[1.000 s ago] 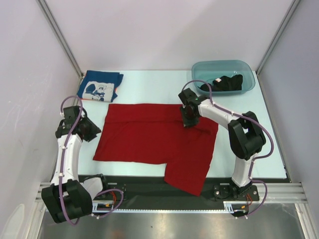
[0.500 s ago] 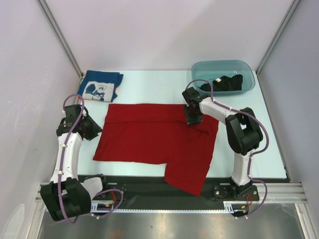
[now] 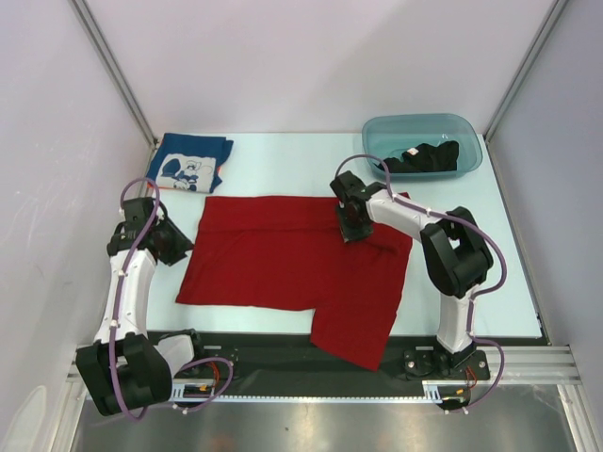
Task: Fold and stack the t-shirts
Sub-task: Fold the tshirt
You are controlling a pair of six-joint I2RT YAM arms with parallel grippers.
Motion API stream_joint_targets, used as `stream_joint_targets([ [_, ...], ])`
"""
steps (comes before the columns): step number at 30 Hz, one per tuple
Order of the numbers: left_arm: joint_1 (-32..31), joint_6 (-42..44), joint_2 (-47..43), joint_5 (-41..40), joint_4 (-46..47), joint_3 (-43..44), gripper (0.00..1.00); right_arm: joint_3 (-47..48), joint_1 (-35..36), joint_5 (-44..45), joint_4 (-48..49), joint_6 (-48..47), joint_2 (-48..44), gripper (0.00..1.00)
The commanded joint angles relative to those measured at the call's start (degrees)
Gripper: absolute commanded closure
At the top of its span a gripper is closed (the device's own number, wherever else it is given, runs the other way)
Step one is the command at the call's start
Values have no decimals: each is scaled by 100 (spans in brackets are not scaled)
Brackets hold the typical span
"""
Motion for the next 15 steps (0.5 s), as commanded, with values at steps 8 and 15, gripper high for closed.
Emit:
stream_joint_targets([
  [8, -49, 205, -23, 6, -9, 278, 62, 123, -400, 95, 248, -71, 140, 53],
  [15, -40, 170, 12, 32, 26, 278, 62, 316, -453, 138, 274, -211, 457, 47],
])
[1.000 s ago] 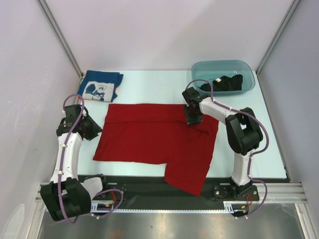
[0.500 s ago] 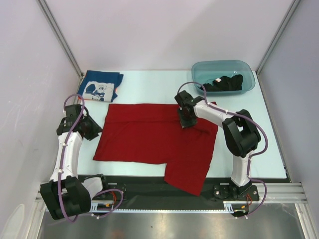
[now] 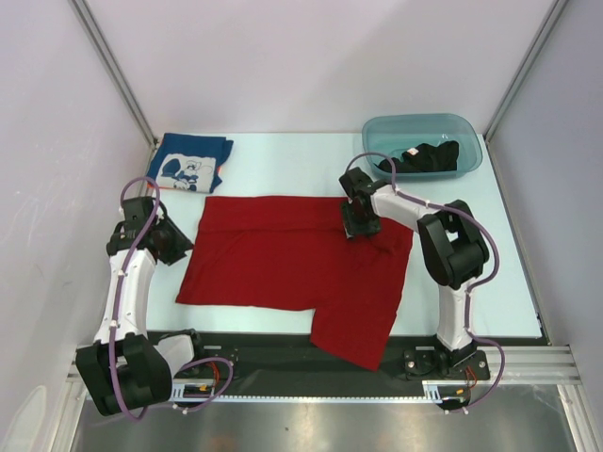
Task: Fold and stack the t-shirts
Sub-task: Fold the tshirt
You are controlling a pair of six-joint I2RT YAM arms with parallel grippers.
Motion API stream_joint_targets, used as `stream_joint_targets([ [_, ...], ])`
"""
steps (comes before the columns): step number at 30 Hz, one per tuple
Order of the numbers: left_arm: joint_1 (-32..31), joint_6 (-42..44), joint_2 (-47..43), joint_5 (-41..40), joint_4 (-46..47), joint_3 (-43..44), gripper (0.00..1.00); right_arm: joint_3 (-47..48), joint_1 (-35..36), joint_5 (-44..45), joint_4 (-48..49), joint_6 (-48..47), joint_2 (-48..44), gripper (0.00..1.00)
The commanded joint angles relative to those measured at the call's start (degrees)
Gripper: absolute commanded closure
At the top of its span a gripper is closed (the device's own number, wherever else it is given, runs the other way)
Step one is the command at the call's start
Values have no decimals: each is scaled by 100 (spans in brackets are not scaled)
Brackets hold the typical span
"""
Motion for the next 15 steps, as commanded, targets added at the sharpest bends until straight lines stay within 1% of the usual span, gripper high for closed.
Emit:
stream_joint_targets([
  [1, -40, 91, 23, 37, 59, 232, 62, 290, 14, 158, 119, -235, 171, 44],
  [4, -40, 82, 49, 54, 41, 285, 62, 483, -12, 395, 6, -376, 346, 43],
  [10, -40, 47, 85, 107, 41, 302, 62, 949, -249, 414, -74, -543, 505, 31],
  [15, -49, 56, 41, 90, 24, 285, 62, 1248, -337, 422, -267, -658, 541, 31],
])
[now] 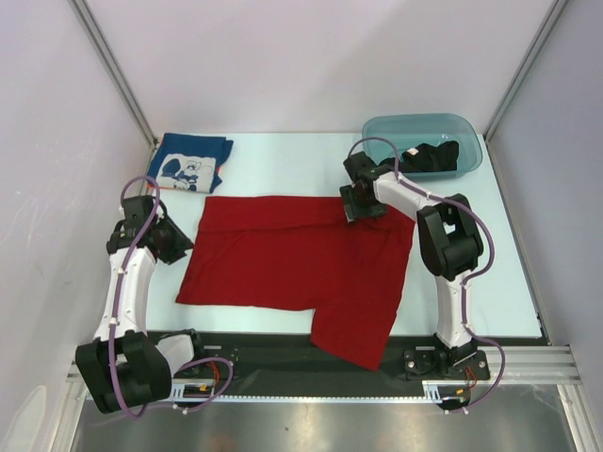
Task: Fold and stack the t-shirts
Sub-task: Fold the tshirt
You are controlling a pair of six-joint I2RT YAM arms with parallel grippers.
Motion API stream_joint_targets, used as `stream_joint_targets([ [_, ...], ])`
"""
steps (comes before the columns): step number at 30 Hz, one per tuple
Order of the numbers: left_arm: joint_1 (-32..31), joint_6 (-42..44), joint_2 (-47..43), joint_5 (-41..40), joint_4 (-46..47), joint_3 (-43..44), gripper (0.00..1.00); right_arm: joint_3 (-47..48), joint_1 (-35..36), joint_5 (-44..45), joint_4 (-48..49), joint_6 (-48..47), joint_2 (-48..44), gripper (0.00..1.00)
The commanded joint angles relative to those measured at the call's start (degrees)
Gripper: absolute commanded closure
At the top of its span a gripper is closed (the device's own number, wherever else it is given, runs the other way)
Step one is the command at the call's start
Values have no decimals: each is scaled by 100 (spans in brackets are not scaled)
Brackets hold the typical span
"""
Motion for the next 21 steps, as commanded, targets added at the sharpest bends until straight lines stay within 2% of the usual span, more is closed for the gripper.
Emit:
stream_joint_targets([
  [1, -40, 47, -45, 85, 26, 232, 62, 291, -7, 195, -149, -188, -78, 32],
  [10, -49, -111, -141, 164, 96, 48, 62, -201, 335, 432, -299, -91, -896, 35],
  [12, -49, -120, -150, 182, 79, 39, 62, -236, 406, 458, -290, -100, -905, 40],
  [13, -40, -111, -150, 173, 79, 39, 62, -245, 424, 467, -316, -100, -887, 47],
  [15, -40, -111, -159, 164, 61, 56, 62, -272, 459, 432, -325, -65, -861, 53],
  [16, -40, -120, -159, 156, 52, 56, 63, -298, 468, 406, -325, -65, -878, 60],
  [21, -40, -94, -212, 129, 8, 22, 62, -632, 556, 318, -185, -3, -984, 66],
])
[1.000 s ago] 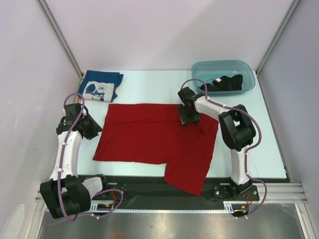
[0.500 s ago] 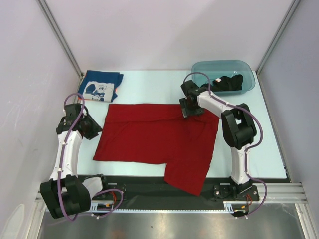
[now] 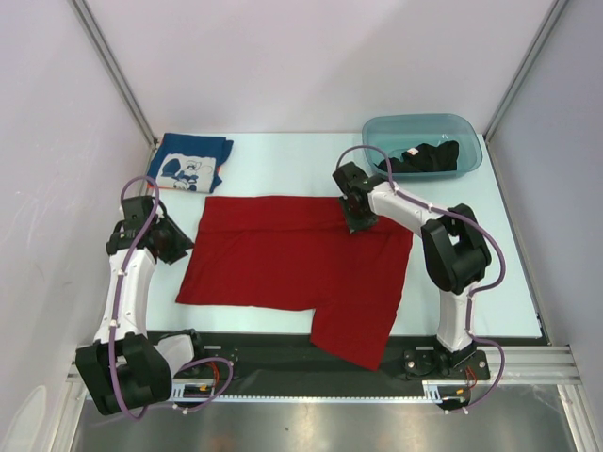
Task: Fold and stack the t-shirts
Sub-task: Fold the tshirt
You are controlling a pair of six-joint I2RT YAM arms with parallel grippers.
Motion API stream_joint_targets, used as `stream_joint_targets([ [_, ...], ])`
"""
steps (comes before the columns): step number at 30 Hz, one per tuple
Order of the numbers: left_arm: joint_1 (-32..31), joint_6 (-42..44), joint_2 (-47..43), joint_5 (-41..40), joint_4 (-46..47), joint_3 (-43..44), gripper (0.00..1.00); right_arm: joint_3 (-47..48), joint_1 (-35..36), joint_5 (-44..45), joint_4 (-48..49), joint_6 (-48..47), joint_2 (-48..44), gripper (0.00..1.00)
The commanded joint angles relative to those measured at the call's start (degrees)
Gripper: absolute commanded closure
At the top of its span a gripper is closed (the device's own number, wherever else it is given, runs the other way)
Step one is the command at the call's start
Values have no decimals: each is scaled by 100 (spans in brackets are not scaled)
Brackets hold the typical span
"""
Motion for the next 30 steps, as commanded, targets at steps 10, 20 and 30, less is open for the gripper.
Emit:
stream_joint_targets([
  [10, -49, -72, -159, 37, 26, -12, 62, -147, -39, 69, 262, 27, 120, 60],
  [20, -49, -72, -106, 29, 52, 15, 62, 248, -127, 86, 333, -104, 471, 61],
  [30, -40, -72, -36, 64, 114, 32, 62, 512, -118, 113, 61, -26, 612, 86],
])
